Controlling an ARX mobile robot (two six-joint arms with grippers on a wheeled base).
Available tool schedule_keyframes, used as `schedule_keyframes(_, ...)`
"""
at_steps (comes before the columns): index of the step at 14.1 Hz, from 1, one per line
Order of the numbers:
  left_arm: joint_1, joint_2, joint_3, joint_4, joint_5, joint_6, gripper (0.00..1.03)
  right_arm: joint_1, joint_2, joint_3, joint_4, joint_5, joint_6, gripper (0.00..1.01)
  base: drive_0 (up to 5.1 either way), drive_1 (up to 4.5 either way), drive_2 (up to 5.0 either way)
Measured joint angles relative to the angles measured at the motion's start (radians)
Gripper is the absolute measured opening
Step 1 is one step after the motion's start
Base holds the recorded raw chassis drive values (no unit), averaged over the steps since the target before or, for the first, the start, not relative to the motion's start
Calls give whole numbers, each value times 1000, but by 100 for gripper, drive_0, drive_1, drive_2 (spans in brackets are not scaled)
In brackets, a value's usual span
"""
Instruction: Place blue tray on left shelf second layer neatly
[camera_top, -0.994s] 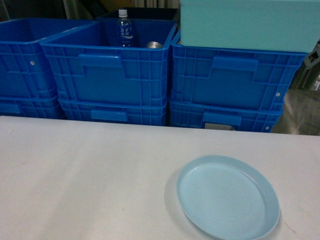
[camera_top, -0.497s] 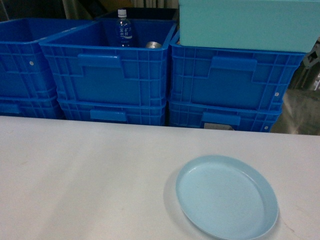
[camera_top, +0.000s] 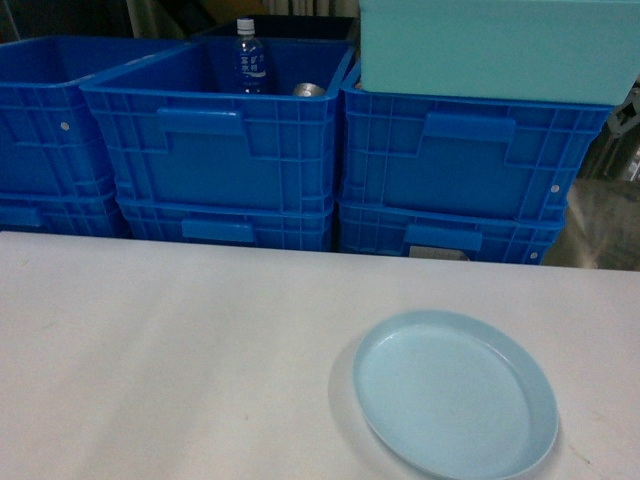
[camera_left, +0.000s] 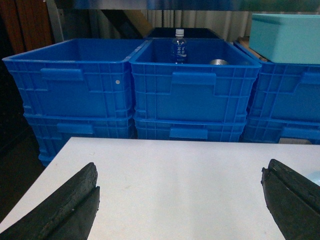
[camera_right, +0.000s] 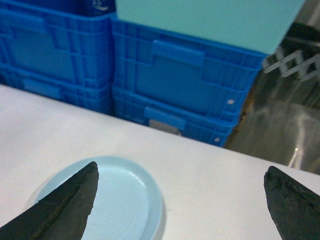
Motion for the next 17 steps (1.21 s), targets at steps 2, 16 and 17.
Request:
schedule_keyframes(2,0,0,0,0,0,0,98,48,135,27,31,5,-8,98,0,0,0)
schedule_keyframes(16,0,0,0,0,0,0,98,15,960,273,359,142,91,98,0,0,0)
schedule_keyframes(17,0,0,0,0,0,0,98,32,977,276,353,150,95,98,0,0,0)
